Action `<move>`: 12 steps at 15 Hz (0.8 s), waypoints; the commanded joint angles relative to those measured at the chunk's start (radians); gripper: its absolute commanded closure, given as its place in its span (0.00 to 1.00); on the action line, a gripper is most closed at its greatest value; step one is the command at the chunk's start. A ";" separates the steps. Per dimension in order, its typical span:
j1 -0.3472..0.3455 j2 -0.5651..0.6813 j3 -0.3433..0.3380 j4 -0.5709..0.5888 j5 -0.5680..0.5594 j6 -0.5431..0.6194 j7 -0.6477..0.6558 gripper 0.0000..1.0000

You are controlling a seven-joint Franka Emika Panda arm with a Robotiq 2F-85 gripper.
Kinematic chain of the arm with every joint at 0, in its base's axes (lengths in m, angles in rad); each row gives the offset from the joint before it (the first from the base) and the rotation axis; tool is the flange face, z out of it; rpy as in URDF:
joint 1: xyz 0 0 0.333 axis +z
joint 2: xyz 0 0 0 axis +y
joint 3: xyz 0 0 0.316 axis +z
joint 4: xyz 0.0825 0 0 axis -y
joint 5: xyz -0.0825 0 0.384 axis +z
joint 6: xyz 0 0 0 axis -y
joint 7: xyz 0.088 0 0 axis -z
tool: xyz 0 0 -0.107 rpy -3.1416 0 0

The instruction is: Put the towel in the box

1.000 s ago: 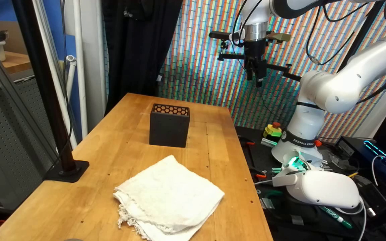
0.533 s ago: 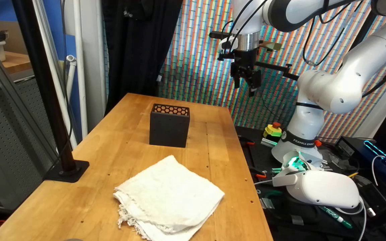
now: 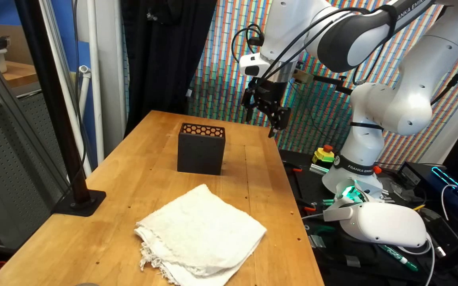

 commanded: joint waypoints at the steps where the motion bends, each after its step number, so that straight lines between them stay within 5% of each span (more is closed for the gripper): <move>1: 0.037 0.148 0.062 0.109 -0.052 0.133 -0.024 0.00; 12: 0.086 0.663 0.211 0.484 -0.150 0.411 -0.225 0.00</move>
